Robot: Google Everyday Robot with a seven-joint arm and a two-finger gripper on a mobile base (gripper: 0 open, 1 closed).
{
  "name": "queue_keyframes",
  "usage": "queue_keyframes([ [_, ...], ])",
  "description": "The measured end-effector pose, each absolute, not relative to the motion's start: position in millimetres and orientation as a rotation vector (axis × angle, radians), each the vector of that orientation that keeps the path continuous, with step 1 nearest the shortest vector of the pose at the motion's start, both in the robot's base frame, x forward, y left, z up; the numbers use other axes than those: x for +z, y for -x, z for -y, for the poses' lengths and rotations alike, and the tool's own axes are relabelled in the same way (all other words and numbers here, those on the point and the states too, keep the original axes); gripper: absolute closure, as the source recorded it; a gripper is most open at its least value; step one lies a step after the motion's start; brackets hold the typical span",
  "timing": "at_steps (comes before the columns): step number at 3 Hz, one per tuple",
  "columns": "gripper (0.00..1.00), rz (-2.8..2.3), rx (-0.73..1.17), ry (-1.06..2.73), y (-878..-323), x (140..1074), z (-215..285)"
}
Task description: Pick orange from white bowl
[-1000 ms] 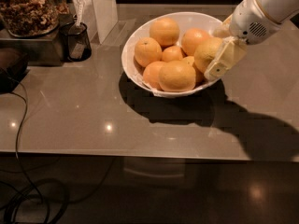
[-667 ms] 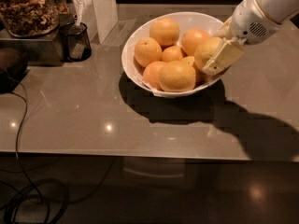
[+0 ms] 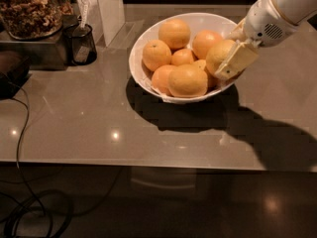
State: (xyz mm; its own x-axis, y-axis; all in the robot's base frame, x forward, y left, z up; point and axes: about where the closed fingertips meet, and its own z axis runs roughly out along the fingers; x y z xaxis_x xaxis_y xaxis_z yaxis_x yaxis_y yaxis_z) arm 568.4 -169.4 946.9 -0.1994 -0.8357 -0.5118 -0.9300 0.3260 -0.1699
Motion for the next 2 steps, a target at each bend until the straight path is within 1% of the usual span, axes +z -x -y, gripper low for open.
queue_keyframes([
  [1, 1.0, -2.076, 0.239, 1.549, -568.5, 946.9, 169.2],
  [2, 1.0, -2.071, 0.239, 1.55, -569.1, 947.5, 167.7],
])
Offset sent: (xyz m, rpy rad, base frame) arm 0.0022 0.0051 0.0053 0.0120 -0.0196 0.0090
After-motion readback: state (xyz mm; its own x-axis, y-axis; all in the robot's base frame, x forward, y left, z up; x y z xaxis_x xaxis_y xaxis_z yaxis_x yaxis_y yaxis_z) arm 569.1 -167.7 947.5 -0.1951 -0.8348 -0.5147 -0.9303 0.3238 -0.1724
